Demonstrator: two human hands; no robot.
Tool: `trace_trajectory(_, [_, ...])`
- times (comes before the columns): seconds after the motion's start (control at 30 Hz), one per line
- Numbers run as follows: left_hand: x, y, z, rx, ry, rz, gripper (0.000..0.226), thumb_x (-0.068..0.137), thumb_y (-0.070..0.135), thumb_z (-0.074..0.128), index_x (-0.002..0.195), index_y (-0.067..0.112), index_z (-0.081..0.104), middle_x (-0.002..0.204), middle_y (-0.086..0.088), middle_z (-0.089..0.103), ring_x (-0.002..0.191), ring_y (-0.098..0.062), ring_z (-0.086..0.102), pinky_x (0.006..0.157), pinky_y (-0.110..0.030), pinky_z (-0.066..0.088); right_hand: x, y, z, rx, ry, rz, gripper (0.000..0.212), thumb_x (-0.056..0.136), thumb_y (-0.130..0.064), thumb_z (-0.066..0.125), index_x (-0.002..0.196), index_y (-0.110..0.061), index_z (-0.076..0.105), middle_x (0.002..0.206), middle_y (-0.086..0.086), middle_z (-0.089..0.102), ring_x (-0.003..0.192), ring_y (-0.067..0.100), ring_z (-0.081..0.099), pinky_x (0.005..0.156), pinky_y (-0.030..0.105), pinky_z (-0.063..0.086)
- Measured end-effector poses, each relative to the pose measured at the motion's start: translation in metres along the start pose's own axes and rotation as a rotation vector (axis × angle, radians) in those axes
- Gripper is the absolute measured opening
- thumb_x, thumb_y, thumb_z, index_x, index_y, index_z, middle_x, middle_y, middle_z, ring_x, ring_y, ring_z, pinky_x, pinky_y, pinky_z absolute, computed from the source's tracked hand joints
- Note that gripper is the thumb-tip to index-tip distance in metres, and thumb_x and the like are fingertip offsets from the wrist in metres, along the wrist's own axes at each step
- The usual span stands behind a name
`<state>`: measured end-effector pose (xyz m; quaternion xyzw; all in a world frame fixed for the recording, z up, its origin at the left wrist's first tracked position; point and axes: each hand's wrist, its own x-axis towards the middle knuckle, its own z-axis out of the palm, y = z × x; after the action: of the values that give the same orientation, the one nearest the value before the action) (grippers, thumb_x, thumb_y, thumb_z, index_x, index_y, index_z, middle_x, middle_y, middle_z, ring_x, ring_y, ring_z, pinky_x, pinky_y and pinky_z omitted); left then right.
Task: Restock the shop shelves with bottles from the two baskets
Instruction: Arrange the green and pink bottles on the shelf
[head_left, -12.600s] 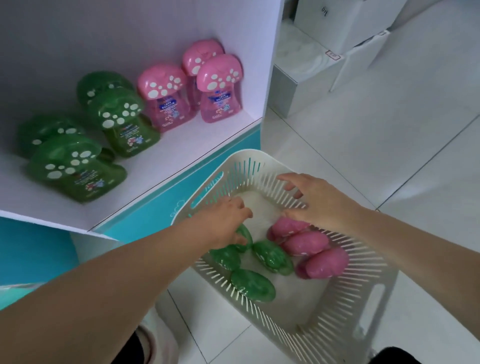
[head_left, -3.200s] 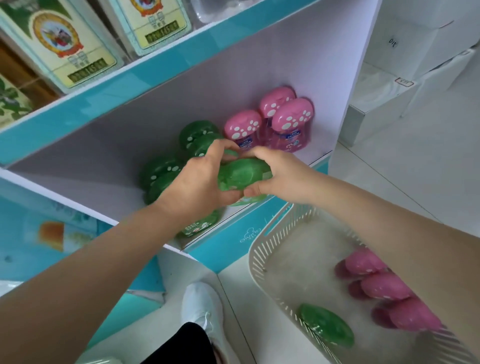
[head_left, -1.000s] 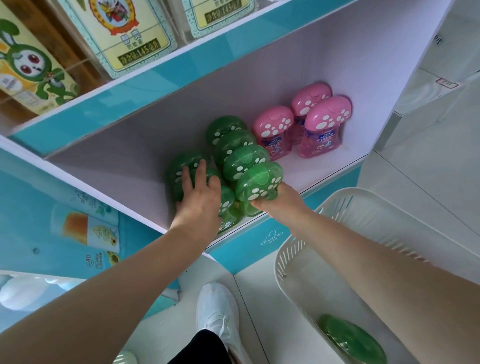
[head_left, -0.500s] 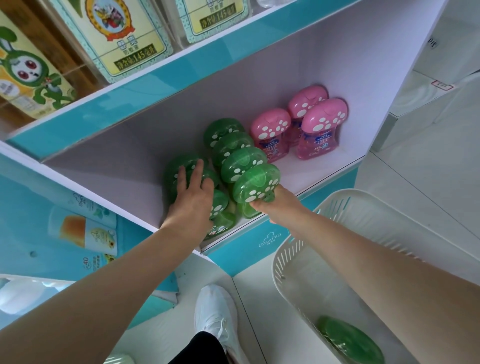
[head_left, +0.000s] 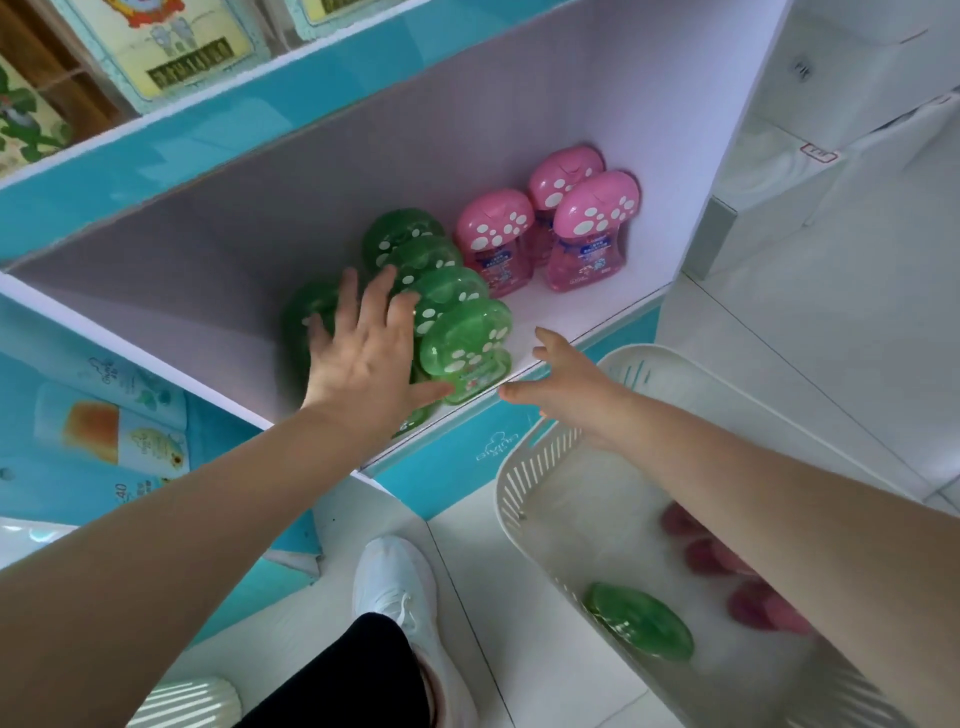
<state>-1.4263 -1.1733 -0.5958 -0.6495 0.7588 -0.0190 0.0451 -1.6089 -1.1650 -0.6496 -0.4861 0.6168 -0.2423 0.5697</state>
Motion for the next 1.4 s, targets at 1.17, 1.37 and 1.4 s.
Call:
trace_trajectory(1.17, [-0.024, 0.262, 0.143, -0.555, -0.583, 0.383, 0.046, 0.087, 0.039, 0.057, 0.125, 0.014, 0.049, 0.119, -0.01, 0.059, 0.109, -0.03, 0.056, 0.092, -0.037, 0.045, -0.077, 0.106, -0.184, -0.391, 0.089, 0.134, 0.054, 0.074, -0.013, 0.073, 0.125, -0.021, 0.055, 0.103, -0.007, 0.066, 0.093, 0.01, 0.061, 0.085, 0.023, 0.046])
trace_trajectory(1.37, [-0.023, 0.268, 0.162, -0.602, -0.657, 0.357, 0.046, 0.086, 0.037, 0.06, 0.125, 0.015, 0.047, 0.118, -0.008, 0.06, 0.105, -0.027, 0.058, 0.092, -0.037, 0.046, -0.076, 0.11, -0.183, -0.32, 0.127, 0.126, 0.05, 0.074, -0.013, 0.072, 0.122, -0.021, 0.058, 0.096, -0.009, 0.068, 0.091, 0.008, 0.061, 0.088, 0.027, 0.049])
trace_trajectory(1.4, [-0.024, 0.268, 0.162, -0.603, -0.663, 0.363, 0.045, 0.087, 0.038, 0.059, 0.125, 0.016, 0.046, 0.118, -0.008, 0.06, 0.104, -0.026, 0.058, 0.091, -0.037, 0.046, -0.076, 0.11, -0.183, -0.321, 0.13, 0.123, 0.05, 0.074, -0.013, 0.072, 0.121, -0.02, 0.058, 0.095, -0.01, 0.069, 0.09, 0.007, 0.061, 0.088, 0.027, 0.049])
